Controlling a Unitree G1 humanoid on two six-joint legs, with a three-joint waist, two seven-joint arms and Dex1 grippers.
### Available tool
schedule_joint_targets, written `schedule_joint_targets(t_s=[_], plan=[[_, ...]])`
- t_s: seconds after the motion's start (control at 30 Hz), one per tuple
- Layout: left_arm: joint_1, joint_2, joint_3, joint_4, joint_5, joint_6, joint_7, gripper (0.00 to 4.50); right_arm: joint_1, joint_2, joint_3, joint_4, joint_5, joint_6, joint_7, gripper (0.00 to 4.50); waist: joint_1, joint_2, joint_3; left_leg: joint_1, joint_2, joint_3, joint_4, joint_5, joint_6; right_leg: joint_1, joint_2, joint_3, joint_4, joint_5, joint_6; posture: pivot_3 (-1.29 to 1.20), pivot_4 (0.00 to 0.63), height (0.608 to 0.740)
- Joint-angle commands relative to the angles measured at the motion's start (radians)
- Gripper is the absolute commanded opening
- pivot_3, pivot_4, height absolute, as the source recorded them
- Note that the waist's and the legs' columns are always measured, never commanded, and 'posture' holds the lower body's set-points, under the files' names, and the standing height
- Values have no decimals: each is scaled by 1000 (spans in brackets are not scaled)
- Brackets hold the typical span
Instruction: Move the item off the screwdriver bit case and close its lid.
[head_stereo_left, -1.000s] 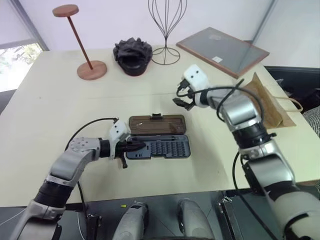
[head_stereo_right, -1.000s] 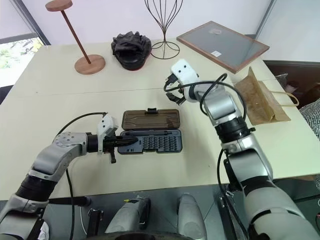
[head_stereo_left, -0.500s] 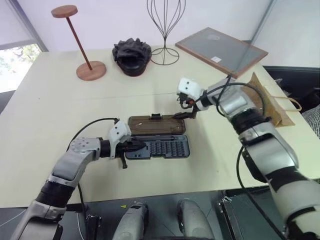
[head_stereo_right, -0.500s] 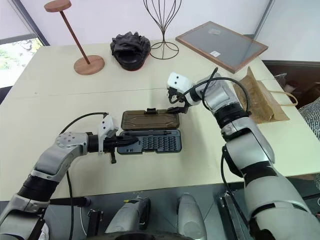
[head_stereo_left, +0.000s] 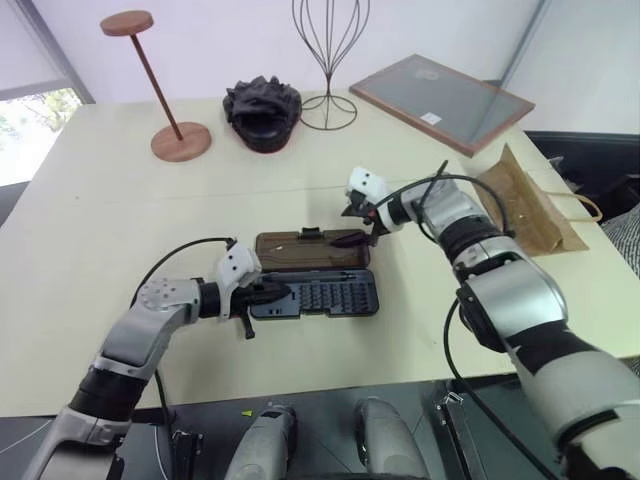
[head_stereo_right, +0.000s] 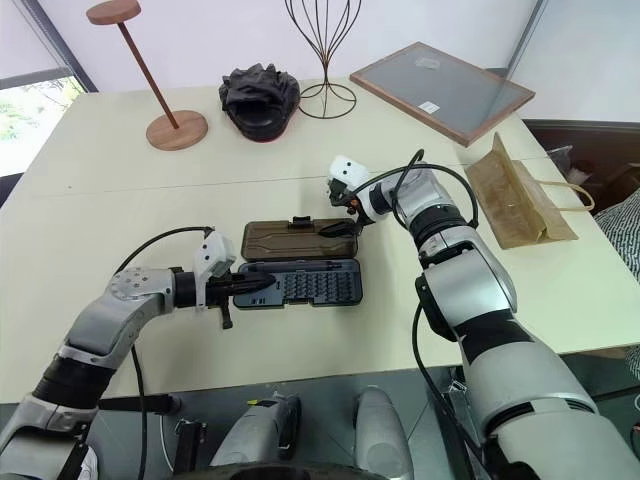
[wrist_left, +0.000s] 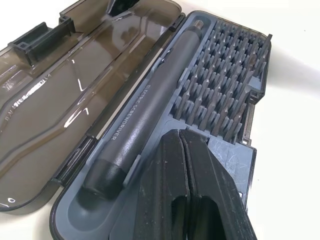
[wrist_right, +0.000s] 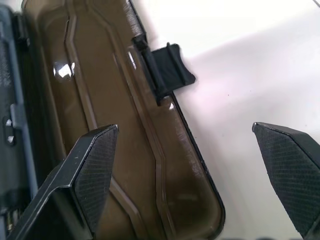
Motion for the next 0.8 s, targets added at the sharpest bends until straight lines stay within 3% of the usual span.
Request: schedule_joint_targets(t_s=[0.03, 0.2, 0.27, 0.33, 0.5, 0.53, 0.8], plan=[[28, 12, 1, 3, 14, 28, 9, 0, -45, 10, -36, 7, -7, -17, -32, 4473, 0, 0, 0, 0, 0, 0, 0, 0, 0, 0, 0, 0, 0, 0, 0, 0, 150, 740], [33, 12, 7, -9, 13, 37, 17, 0, -36, 24, -61, 26, -16, -11, -69, 4473, 0, 0, 0, 0, 0, 0, 0, 0, 0, 0, 0, 0, 0, 0, 0, 0, 150, 740], [35, 14, 11, -16, 11, 41, 19, 0, -28, 26, -61, 33, -30, -15, -82, 3953, 0, 0, 0, 0, 0, 0, 0, 0, 0, 0, 0, 0, 0, 0, 0, 0, 150, 740], [36, 15, 15, -18, 10, 44, 21, 0, -22, 27, -62, 37, -40, -17, -89, 3159, 0, 0, 0, 0, 0, 0, 0, 0, 0, 0, 0, 0, 0, 0, 0, 0, 150, 740], [33, 17, 22, -7, 13, 39, 20, 0, 1, 37, -58, 41, -62, -24, -87, 397, -1, 0, -1, 0, 0, 0, 0, 0, 0, 0, 0, 0, 1, 0, 0, 0, 150, 740], [31, 17, 23, -3, 14, 38, 20, 0, 7, 39, -53, 42, -71, -30, -86, 23, -3, 0, -2, 1, 0, 0, 0, 0, 0, 0, 0, 0, 1, 0, 0, 0, 150, 740], [28, 23, 36, 7, 17, 28, 21, 0, 37, 51, -31, 33, -109, -61, -53, 23, -7, 0, -2, 4, 1, 0, 0, 0, 0, 3, 1, 0, 1, 0, 0, 0, 150, 740]])
